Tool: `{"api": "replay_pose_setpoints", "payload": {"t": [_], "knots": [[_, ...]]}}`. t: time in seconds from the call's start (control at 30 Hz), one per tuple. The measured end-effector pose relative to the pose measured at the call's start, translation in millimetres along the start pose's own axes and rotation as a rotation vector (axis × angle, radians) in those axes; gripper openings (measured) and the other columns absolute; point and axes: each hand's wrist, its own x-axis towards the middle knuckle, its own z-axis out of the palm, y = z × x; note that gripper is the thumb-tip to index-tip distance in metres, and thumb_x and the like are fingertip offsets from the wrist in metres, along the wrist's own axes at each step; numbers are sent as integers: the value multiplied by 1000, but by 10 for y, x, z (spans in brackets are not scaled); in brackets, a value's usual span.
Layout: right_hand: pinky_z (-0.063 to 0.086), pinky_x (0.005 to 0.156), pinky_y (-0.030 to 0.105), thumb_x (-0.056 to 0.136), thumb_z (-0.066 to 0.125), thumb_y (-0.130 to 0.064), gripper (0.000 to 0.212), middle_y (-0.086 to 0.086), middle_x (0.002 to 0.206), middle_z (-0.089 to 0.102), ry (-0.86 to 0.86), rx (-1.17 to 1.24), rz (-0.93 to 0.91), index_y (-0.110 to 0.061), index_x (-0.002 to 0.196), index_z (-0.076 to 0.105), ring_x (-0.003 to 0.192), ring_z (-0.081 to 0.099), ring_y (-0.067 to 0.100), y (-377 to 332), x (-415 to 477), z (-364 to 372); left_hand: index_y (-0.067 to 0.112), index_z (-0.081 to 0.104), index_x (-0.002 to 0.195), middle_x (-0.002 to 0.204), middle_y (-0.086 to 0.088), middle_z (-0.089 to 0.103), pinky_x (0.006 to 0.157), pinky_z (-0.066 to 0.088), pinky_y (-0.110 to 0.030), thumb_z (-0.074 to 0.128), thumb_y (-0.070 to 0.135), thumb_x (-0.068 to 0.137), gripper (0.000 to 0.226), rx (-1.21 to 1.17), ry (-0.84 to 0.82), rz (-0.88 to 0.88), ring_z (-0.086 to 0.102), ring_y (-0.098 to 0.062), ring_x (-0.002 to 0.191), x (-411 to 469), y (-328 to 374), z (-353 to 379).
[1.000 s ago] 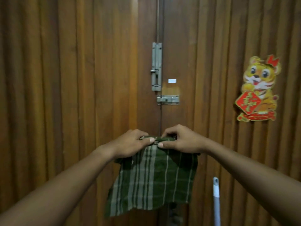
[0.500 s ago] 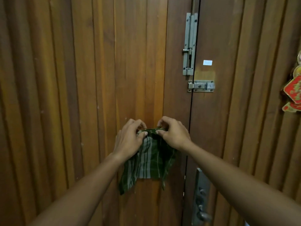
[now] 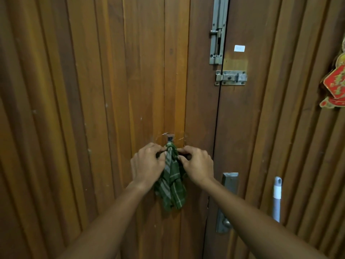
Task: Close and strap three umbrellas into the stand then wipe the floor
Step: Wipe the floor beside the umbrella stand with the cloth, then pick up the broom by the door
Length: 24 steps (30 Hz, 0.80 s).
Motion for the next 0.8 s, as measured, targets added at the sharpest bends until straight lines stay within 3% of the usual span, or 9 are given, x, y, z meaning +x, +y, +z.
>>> {"api": "replay_pose_setpoints", "payload": {"t": [0.17,0.3,0.37,0.5,0.67,0.8], "knots": [[59,73,29,89,73,-40,38,-13,112,76,-112,75,39,-51,124,65,84,72,12,134,-147,-54,30,71,123,132,18,63,86,52,-20,62,43,94,34,-157,-41,-56,64,-3,113,-343,14,82],[60,86,32,86,76,-37,39,-15,114,75,-221,45,14,-48,123,68,103,72,9,373,-274,-137,28,64,132,151,8,49,105,43,-37,64,46,91,45,-38,-68,-61,53,-14,130,-707,75,195],[58,91,31,83,77,-31,38,-16,111,76,-285,86,24,-43,118,72,105,70,4,603,-350,-185,28,67,128,152,2,46,107,34,-45,69,39,87,42,40,-26,-34,44,-22,136,-944,152,287],[54,93,21,85,78,-23,27,-12,110,77,-429,88,93,-27,112,78,101,67,-3,1143,-554,-416,32,69,115,144,3,48,103,37,-43,68,28,84,31,-50,-96,136,43,-19,134,-1380,418,571],[51,75,14,82,77,-16,13,-6,86,80,-406,58,219,-23,92,82,76,66,-10,1981,-795,-862,26,69,112,113,9,63,91,49,-30,57,27,89,26,-197,-409,251,57,-12,108,-1611,1098,1034],[43,66,4,82,79,-15,9,-7,80,77,-375,63,317,-21,87,82,70,63,-14,2637,-879,-1238,29,69,112,106,9,68,83,53,-29,59,30,88,27,-275,-644,265,62,-13,101,-1676,1728,1508]]}}
